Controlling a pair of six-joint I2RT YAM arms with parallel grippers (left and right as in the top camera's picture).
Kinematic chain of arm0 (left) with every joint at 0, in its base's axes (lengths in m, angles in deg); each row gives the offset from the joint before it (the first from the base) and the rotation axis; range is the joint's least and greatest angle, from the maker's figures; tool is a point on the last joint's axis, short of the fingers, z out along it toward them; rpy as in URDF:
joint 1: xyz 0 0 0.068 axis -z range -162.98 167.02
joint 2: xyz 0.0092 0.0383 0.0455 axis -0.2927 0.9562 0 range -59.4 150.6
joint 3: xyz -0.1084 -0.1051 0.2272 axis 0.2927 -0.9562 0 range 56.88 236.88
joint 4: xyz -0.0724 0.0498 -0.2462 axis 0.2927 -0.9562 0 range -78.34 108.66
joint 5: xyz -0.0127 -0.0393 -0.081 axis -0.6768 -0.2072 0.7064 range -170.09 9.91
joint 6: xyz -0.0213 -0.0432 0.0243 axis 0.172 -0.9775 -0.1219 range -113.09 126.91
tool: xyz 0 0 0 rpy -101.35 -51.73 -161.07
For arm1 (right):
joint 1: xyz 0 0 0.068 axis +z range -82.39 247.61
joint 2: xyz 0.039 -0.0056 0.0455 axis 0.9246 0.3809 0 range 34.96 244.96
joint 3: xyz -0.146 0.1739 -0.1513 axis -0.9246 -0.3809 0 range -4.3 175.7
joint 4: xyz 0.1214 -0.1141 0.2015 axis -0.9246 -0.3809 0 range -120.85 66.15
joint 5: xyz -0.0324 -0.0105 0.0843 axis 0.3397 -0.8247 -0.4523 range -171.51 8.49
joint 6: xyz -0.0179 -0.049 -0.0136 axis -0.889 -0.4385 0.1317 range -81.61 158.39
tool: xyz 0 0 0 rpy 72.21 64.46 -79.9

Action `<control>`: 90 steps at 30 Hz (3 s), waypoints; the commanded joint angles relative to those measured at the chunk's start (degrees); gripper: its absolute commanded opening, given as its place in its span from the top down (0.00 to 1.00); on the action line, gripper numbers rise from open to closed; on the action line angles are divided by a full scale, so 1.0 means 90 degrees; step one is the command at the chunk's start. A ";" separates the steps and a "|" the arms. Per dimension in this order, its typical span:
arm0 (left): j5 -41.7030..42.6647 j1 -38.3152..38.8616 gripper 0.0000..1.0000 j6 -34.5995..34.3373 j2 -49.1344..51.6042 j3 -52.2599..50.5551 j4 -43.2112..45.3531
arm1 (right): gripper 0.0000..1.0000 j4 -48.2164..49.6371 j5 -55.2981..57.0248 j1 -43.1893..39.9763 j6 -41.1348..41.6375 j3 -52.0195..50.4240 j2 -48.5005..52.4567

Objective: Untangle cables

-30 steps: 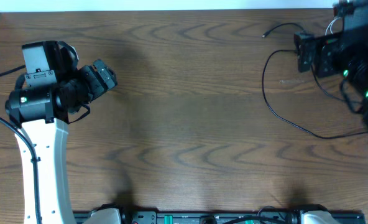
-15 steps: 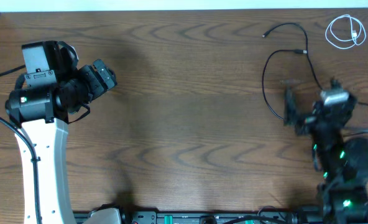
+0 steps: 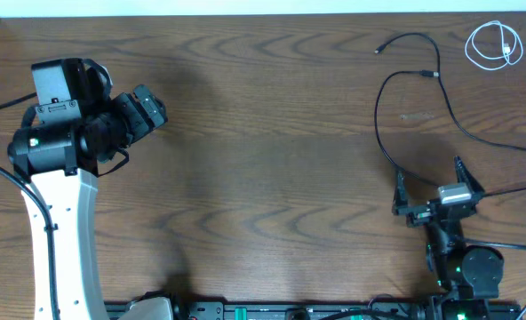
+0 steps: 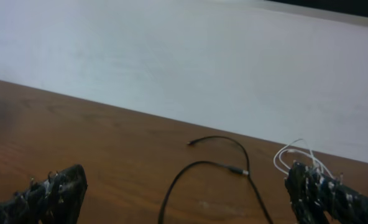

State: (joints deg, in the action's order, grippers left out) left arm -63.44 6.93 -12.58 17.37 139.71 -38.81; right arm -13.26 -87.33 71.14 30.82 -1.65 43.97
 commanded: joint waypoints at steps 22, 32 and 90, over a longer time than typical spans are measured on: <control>0.0075 -0.0027 0.02 0.0012 0.0044 -0.0024 -0.0017 | 0.01 -0.1600 -0.0083 -0.0049 0.0478 -0.0260 -0.0964; 0.0075 -0.0027 0.02 0.0015 0.0044 -0.0024 -0.0017 | 0.01 -0.1603 -0.0083 -0.0049 0.0478 -0.0260 -0.0964; -0.2329 0.0563 0.02 0.1047 -0.8480 -0.9177 0.5928 | 0.01 -0.1603 -0.0083 -0.0049 0.0478 -0.0260 -0.0964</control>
State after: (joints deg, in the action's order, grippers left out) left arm -83.42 11.89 -4.51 -56.52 57.53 18.52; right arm -27.45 -87.90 71.14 34.43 -3.92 35.65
